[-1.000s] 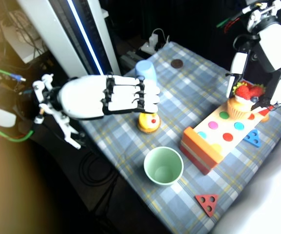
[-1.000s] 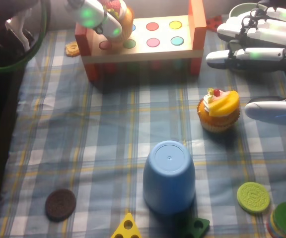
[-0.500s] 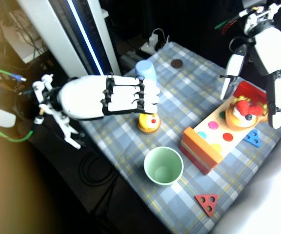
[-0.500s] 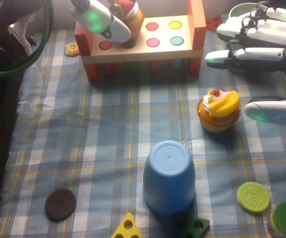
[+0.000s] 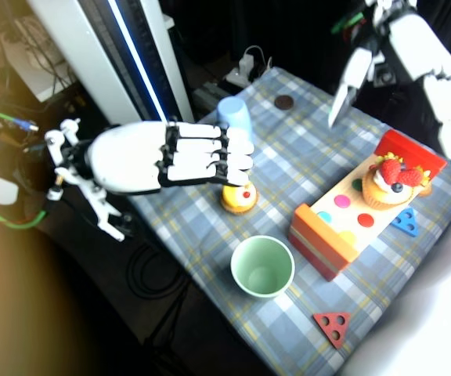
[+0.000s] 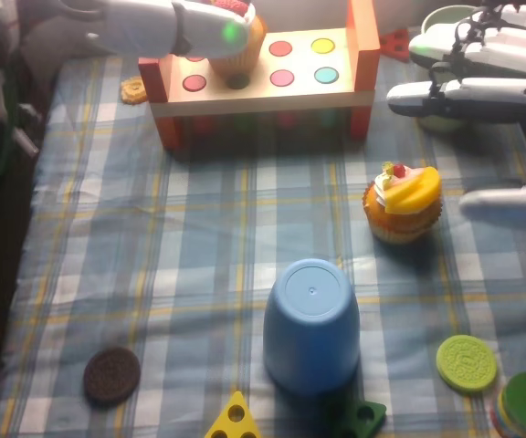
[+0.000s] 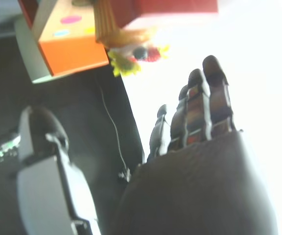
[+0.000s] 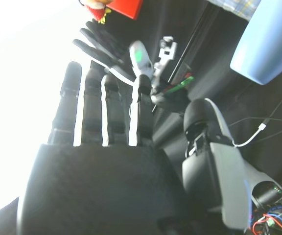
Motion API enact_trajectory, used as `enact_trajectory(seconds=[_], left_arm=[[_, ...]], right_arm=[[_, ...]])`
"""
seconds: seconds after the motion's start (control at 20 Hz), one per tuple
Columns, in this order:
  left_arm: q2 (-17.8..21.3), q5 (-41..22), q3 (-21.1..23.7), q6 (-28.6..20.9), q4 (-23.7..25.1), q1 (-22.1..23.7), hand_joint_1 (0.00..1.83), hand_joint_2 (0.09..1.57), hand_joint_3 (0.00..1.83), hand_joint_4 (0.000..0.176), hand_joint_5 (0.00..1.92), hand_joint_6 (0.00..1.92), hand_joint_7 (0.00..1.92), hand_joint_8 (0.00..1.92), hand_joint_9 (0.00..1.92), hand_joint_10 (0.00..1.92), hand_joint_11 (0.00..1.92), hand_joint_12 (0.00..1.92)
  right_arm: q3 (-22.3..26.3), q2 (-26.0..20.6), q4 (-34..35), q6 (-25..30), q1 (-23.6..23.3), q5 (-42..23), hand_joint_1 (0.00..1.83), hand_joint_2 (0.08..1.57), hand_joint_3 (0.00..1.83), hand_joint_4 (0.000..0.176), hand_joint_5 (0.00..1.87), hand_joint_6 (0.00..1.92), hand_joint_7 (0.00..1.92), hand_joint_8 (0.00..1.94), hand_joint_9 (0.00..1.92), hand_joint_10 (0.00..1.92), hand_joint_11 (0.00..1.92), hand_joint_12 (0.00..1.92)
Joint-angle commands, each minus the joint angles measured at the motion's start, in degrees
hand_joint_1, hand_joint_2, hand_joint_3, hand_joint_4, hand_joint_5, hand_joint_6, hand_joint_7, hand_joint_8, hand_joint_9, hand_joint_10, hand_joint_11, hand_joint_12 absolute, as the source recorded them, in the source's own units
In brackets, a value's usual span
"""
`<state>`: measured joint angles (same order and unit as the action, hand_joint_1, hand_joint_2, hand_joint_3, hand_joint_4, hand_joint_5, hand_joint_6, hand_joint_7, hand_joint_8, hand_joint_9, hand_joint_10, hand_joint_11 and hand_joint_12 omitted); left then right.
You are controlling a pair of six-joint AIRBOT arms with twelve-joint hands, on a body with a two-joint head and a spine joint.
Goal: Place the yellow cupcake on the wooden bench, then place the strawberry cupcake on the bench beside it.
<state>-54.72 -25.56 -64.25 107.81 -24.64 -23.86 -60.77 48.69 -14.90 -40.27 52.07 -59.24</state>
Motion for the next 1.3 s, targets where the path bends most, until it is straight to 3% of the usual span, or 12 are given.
enact_trajectory(seconds=[0.0, 0.05, 0.15, 0.2, 0.35, 0.4, 0.55, 0.8, 0.9, 1.1, 1.2, 1.25], left_arm=[[2.1, -13.4, 1.8, -4.2, 2.8, -1.3, 0.61, 0.82, 0.01, 0.176, 0.00, 0.00, 0.00, 0.00, 0.09, 0.00, 0.00, 0.60], [4.2, -17.2, 4.1, -8.5, 5.1, -3.4, 0.64, 0.85, 0.00, 0.153, 0.00, 0.00, 0.00, 0.00, 0.08, 0.00, 0.00, 0.55], [8.6, -24.7, 8.6, -17.8, 9.9, -8.6, 0.75, 0.83, 0.00, 0.175, 0.00, 0.00, 0.09, 0.01, 0.22, 0.03, 0.00, 0.88], [10.4, -28.3, 10.2, -21.2, 11.1, -11.3, 0.84, 0.80, 0.00, 0.176, 0.00, 0.00, 0.02, 0.01, 0.07, 0.02, 0.00, 0.56], [14.0, -36.9, 13.7, -27.5, 12.0, -18.0, 1.04, 0.84, 0.01, 0.176, 0.00, 0.00, 0.00, 0.00, 0.00, 0.00, 0.00, 0.05], [14.8, -40.7, 14.5, -30.7, 11.8, -21.3, 0.83, 0.84, 0.01, 0.163, 0.00, 0.00, 0.00, 0.00, 0.00, 0.00, 0.00, 0.01], [15.0, -43.7, 14.7, -33.7, 11.8, -23.5, 0.77, 0.83, 0.00, 0.175, 0.00, 0.00, 0.00, 0.00, 0.00, 0.00, 0.00, 0.00], [15.7, -46.5, 15.9, -34.8, 11.9, -26.2, 0.81, 0.79, 0.00, 0.176, 0.00, 0.00, 0.11, 0.00, 0.13, 0.00, 0.00, 0.41], [15.7, -46.6, 15.9, -35.2, 11.8, -26.7, 0.78, 0.80, 0.00, 0.176, 0.00, 0.00, 0.09, 0.00, 0.06, 0.01, 0.00, 0.22], [15.6, -46.7, 15.9, -35.4, 11.3, -26.9, 0.77, 0.80, 0.00, 0.176, 0.00, 0.00, 0.11, 0.00, 0.12, 0.00, 0.00, 0.42], [15.5, -46.7, 15.9, -35.4, 11.3, -27.0, 0.77, 0.81, 0.00, 0.176, 0.00, 0.00, 0.10, 0.00, 0.11, 0.01, 0.00, 0.42], [15.5, -46.7, 15.8, -35.6, 11.2, -27.2, 0.79, 0.82, 0.00, 0.176, 0.00, 0.00, 0.10, 0.00, 0.10, 0.00, 0.00, 0.38]], right_arm=[[-0.5, 0.0, 1.8, 0.4, -0.6, -5.3, 0.44, 1.10, 0.00, 0.162, 0.27, 0.00, 0.18, 0.01, 0.16, 0.00, 0.00, 0.60], [-0.8, 0.1, 1.3, 0.4, -1.0, -4.1, 0.55, 1.05, 0.00, 0.174, 0.27, 0.00, 0.22, 0.00, 0.24, 0.01, 0.00, 0.79], [-1.4, 0.1, -0.4, 0.5, -2.3, -0.9, 0.59, 1.02, 0.00, 0.176, 0.24, 0.00, 0.19, 0.00, 0.31, 0.01, 0.00, 1.01], [-1.6, 0.1, -1.3, 0.5, -3.0, 0.7, 0.56, 1.02, 0.00, 0.176, 0.21, 0.00, 0.15, 0.00, 0.31, 0.00, 0.01, 1.03], [-2.6, 0.9, -4.7, 1.5, -5.3, 5.8, 0.72, 0.97, 0.00, 0.176, 0.11, 0.00, 0.08, 0.00, 0.23, 0.00, 0.00, 0.92], [-3.7, 2.2, -5.9, 2.5, -5.7, 7.8, 0.75, 0.95, 0.00, 0.176, 0.09, 0.00, 0.06, 0.00, 0.20, 0.00, 0.00, 0.85], [-4.9, 3.7, -7.6, 2.5, -7.4, 11.6, 0.71, 0.92, 0.00, 0.172, 0.18, 0.01, 0.13, 0.01, 0.24, 0.01, 0.00, 0.97], [-7.6, 7.3, -11.0, 2.5, -10.4, 17.6, 0.65, 0.95, 0.01, 0.174, 0.07, 0.00, 0.14, 0.00, 0.26, 0.00, 0.00, 0.94], [-8.0, 8.1, -12.4, 2.5, -11.4, 19.1, 0.66, 0.93, 0.00, 0.176, 0.08, 0.01, 0.06, 0.00, 0.23, 0.00, 0.00, 0.90], [-9.0, 9.5, -13.9, 2.5, -11.8, 20.8, 0.77, 0.92, 0.00, 0.176, 0.18, 0.01, 0.15, 0.01, 0.33, 0.02, 0.08, 0.96], [-9.3, 9.8, -14.0, 2.5, -12.1, 21.3, 0.86, 0.92, 0.00, 0.140, 0.26, 0.00, 0.29, 0.01, 0.44, 0.02, 0.11, 1.00], [-9.6, 10.0, -14.0, 2.9, -12.1, 21.4, 0.91, 0.95, 0.00, 0.091, 0.33, 0.01, 0.49, 0.02, 0.62, 0.06, 0.23, 1.12]])
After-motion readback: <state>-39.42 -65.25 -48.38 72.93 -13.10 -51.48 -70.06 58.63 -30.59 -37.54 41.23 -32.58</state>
